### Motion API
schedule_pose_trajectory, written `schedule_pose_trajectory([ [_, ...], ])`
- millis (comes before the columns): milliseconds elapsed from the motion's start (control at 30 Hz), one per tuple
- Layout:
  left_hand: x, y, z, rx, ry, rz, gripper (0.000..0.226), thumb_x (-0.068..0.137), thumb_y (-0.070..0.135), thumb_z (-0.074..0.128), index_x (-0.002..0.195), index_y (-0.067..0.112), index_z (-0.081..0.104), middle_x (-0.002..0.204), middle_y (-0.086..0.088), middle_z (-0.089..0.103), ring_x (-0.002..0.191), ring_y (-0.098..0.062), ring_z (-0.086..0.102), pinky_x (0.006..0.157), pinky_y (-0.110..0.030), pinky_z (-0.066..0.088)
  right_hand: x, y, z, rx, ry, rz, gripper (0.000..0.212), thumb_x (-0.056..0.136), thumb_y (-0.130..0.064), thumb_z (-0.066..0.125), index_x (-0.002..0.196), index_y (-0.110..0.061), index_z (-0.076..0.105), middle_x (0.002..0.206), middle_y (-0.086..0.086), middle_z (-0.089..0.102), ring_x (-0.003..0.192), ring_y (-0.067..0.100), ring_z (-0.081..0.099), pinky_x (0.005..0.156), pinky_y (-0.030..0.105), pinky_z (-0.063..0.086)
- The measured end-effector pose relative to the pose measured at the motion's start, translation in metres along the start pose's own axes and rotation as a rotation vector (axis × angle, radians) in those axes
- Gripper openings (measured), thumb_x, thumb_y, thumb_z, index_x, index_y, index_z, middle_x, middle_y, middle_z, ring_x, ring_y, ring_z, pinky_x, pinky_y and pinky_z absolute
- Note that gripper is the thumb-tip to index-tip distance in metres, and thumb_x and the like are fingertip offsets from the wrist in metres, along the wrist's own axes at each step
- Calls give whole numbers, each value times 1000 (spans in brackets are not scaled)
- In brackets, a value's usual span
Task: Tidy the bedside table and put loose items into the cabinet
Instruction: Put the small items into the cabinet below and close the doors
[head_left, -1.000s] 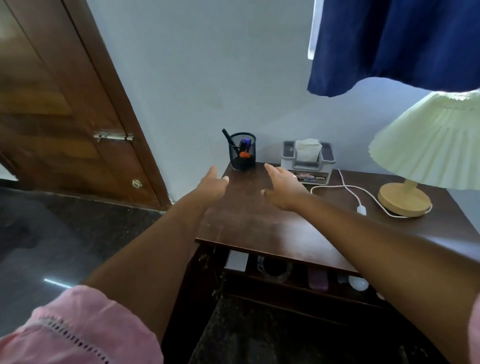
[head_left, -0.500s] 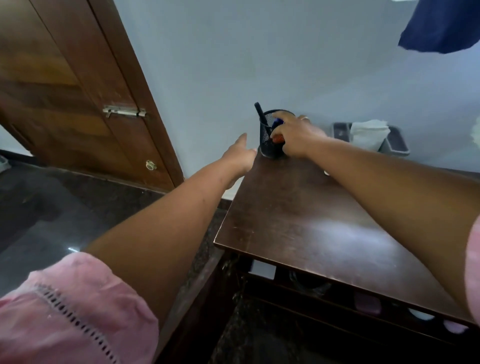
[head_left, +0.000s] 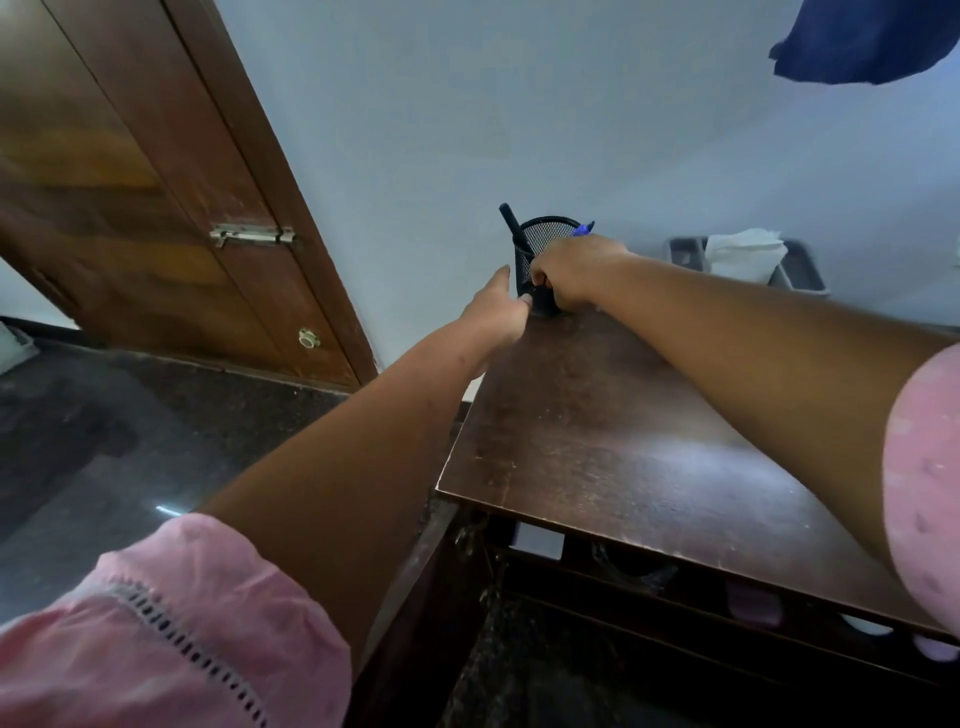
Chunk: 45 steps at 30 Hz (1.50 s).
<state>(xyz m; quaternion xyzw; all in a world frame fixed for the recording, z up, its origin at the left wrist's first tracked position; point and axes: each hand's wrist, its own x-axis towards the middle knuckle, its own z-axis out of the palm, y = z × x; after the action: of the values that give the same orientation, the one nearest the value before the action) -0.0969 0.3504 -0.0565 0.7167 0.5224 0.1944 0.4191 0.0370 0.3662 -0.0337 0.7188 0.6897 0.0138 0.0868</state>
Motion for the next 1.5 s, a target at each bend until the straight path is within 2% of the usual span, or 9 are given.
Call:
schedule_pose_trajectory([
  [267,4,-18,4,-4,24,-39,55,103,23,32,153,22,8,160,-3,15,145,-28,22,114,-36,24,-2,10,13,254,47,-2,33,88,-1,45,115,-4,62,126,14,56,114,30,54,96,37,47],
  [433,0,-23,12,3,20,-61,55,102,23,33,152,24,9,159,-3,17,144,-28,24,114,-35,23,-12,32,16,297,59,26,31,84,1,41,98,4,69,110,19,67,104,35,61,90,41,52],
  [533,-4,-20,15,-5,17,-39,55,102,23,33,152,27,9,159,-3,18,144,-28,25,114,-34,24,-19,32,15,206,85,29,17,85,0,44,80,4,60,96,23,61,90,37,60,73,35,48],
  [700,-6,-9,20,-47,-21,41,56,102,14,34,151,29,13,156,-1,27,141,-24,30,108,-28,29,-30,24,17,252,292,33,22,81,3,45,98,-8,54,93,14,55,87,35,56,64,34,40],
  [800,-5,-3,24,-26,-34,23,58,101,14,35,151,32,11,155,-2,30,139,-25,33,107,-30,31,-40,10,23,383,272,-78,39,82,0,48,119,-12,43,104,15,57,85,34,54,61,34,38],
  [1000,-11,4,26,55,-57,2,55,102,17,34,150,32,13,151,-8,35,134,-29,38,106,-32,33,-42,6,33,333,234,-60,58,89,-4,51,143,-9,29,140,17,42,119,40,50,85,42,44],
  [1200,-32,-6,29,-87,40,-42,54,103,22,32,152,26,10,158,-4,20,143,-27,25,114,-36,24,-73,1,36,272,268,-18,83,87,5,43,153,-20,1,161,-4,-6,145,29,17,107,48,37],
  [1333,-64,-62,36,-64,135,-83,55,101,22,37,151,26,15,158,-5,22,143,-24,26,118,-40,20,-121,-20,58,119,583,-109,82,80,-4,44,152,-25,10,161,-6,11,149,21,10,117,49,5],
  [1500,-131,-137,23,81,217,-318,55,99,33,34,151,27,17,157,-5,24,143,-28,25,116,-52,18,-178,-52,81,150,589,-89,86,78,-6,52,152,-23,11,160,-6,16,148,20,14,116,47,4],
])
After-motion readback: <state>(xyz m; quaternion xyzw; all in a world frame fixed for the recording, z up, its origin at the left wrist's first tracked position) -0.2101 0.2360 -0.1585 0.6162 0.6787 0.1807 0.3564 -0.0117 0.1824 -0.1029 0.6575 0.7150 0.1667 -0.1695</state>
